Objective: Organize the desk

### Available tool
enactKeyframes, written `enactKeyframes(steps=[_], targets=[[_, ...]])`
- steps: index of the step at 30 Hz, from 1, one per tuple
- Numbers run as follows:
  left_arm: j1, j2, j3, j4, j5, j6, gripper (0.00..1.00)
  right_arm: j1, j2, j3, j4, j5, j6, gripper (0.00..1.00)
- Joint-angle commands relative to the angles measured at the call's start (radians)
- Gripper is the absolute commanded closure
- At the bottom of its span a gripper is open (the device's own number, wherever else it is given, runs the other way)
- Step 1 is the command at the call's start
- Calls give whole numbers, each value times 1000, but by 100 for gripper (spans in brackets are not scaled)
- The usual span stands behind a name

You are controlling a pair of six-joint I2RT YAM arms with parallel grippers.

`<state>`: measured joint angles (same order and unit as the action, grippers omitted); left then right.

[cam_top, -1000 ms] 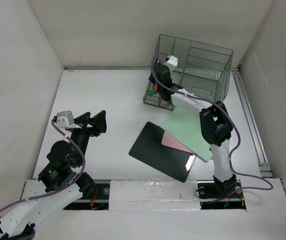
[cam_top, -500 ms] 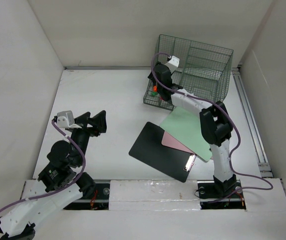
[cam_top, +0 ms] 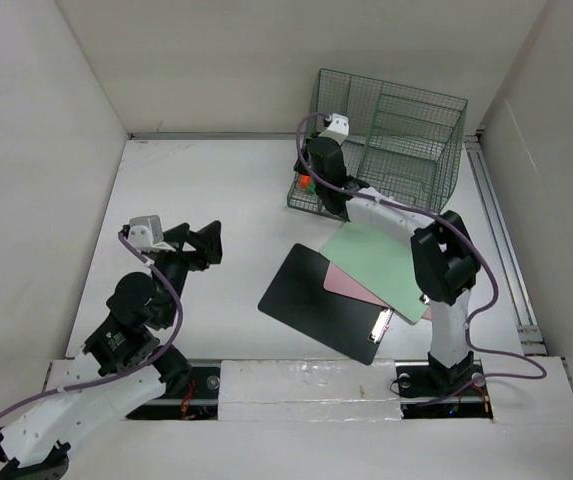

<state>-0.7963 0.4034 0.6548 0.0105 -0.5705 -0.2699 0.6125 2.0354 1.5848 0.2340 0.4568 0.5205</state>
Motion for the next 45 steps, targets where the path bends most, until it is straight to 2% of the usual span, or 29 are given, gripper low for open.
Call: enactKeyframes(steps=[1, 3, 7, 12, 15, 16, 18, 19, 22, 25, 28, 30, 34, 39, 43, 45], targets=[[2, 58, 37, 31, 33, 11, 32, 58, -206, -46, 82, -40, -98, 100], [2, 80, 37, 26, 46, 11, 32, 72, -236, -66, 88, -35, -128, 100], [2, 150, 48, 14, 58, 9, 34, 95, -394, -204, 87, -7, -158, 100], [2, 341, 110, -51, 132, -29, 36, 95, -595, -410, 30, 48, -163, 95], [11, 490, 183, -111, 211, -72, 38, 84, -693, -488, -22, 79, -165, 80], [11, 521, 198, -124, 237, -86, 38, 70, -717, -502, -36, 83, -165, 65], [11, 593, 230, -132, 305, -144, 39, 49, -788, -532, -77, 91, -166, 51], [11, 606, 229, -112, 328, -169, 40, 40, -809, -536, -97, 83, -169, 40], [-36, 644, 195, 15, 380, -285, 41, 16, -888, -540, -171, 82, -168, 35], [-142, 713, 175, 115, 331, -374, 41, -8, -958, -557, -214, 57, -159, 35], [-247, 822, 184, 196, 282, -394, 41, -26, -1024, -582, -231, 42, -148, 35], [-288, 928, 224, 241, 279, -390, 41, -39, -1053, -614, -231, 46, -142, 35], [-394, 1147, 377, 238, 290, -329, 42, -97, -1136, -629, -361, 48, -128, 35], [-484, 1337, 505, 243, 288, -255, 42, -132, -1250, -634, -401, 33, -122, 35], [-507, 1468, 611, 241, 323, -195, 41, -151, -1302, -597, -464, 29, -123, 35], [-508, 1537, 692, 235, 342, -157, 40, -151, -1319, -579, -508, 31, -128, 39]])
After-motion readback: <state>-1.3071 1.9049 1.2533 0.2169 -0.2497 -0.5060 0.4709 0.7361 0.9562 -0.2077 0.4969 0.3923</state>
